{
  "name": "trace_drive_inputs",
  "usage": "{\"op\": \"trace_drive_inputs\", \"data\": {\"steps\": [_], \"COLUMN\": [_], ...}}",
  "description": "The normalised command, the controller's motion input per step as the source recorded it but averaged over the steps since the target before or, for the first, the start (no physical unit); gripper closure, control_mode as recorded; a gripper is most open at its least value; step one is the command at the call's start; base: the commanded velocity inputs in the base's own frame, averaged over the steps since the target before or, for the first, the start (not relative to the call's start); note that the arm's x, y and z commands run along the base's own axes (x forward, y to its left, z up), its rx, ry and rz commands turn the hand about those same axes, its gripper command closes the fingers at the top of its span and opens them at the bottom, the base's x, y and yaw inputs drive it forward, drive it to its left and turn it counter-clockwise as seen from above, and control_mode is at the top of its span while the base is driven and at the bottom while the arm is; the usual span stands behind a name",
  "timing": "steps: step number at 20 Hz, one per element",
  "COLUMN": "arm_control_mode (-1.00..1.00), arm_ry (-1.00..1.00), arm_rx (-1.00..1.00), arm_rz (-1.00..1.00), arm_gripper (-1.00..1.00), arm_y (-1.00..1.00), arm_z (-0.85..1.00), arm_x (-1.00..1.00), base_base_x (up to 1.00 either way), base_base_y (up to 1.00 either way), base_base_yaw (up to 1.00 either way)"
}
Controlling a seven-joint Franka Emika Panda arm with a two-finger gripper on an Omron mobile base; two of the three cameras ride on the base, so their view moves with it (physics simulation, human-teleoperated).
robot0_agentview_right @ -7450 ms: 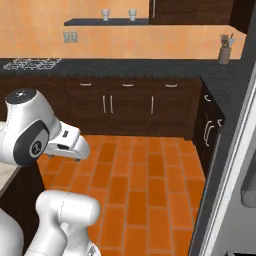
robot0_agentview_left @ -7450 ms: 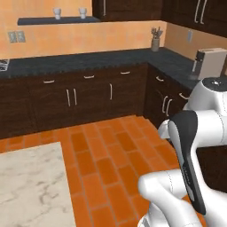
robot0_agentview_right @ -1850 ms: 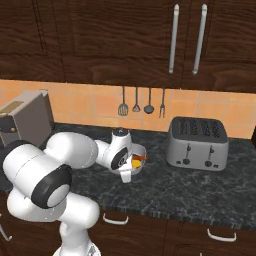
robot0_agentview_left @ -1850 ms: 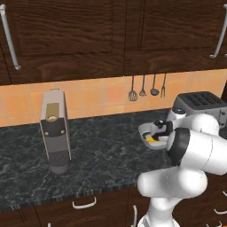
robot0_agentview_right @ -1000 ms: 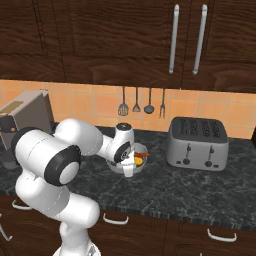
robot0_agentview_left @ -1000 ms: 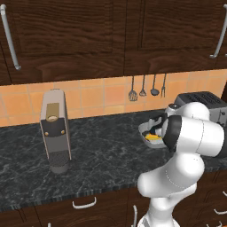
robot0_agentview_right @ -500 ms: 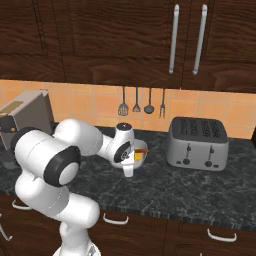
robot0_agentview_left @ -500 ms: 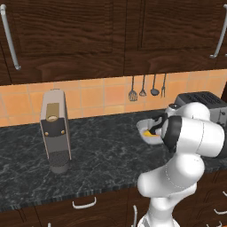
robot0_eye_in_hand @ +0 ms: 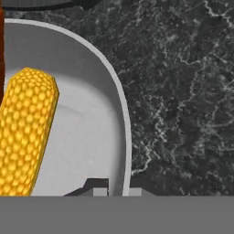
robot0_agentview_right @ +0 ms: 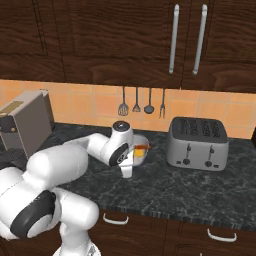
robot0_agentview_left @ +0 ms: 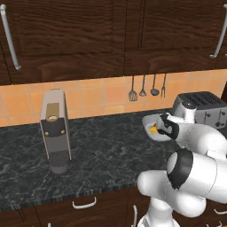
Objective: Take the meat container that has the shrimp and place it on the second highest rack of the freezer. Then take the vegetable container that has the carrot and corn and place it on the highest rack of the freezer.
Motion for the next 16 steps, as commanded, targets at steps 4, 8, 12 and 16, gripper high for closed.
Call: {"op": "trace_drive_inputs", "data": {"steps": [4, 8, 12, 16], "arm_control_mode": [-1.00, -1.00, -1.00, -1.00], "arm_ry": [0.00, 0.03, 0.03, 0.02], "arm_rx": [0.00, 0.00, 0.00, 0.01], "arm_rz": [-0.01, -0.01, -0.04, -0.06], "arm_gripper": [1.00, 1.00, 1.00, 1.00], "arm_y": [0.37, 0.78, 0.91, 0.46], "arm_z": [0.80, 0.67, 0.54, 0.57], "arm_x": [-0.50, -0.51, -0.54, -0.38], "base_base_x": [0.00, 0.00, 0.00, 0.00], "base_base_y": [0.00, 0.00, 0.00, 0.00], "base_base_yaw": [0.00, 0.00, 0.00, 0.00]}}
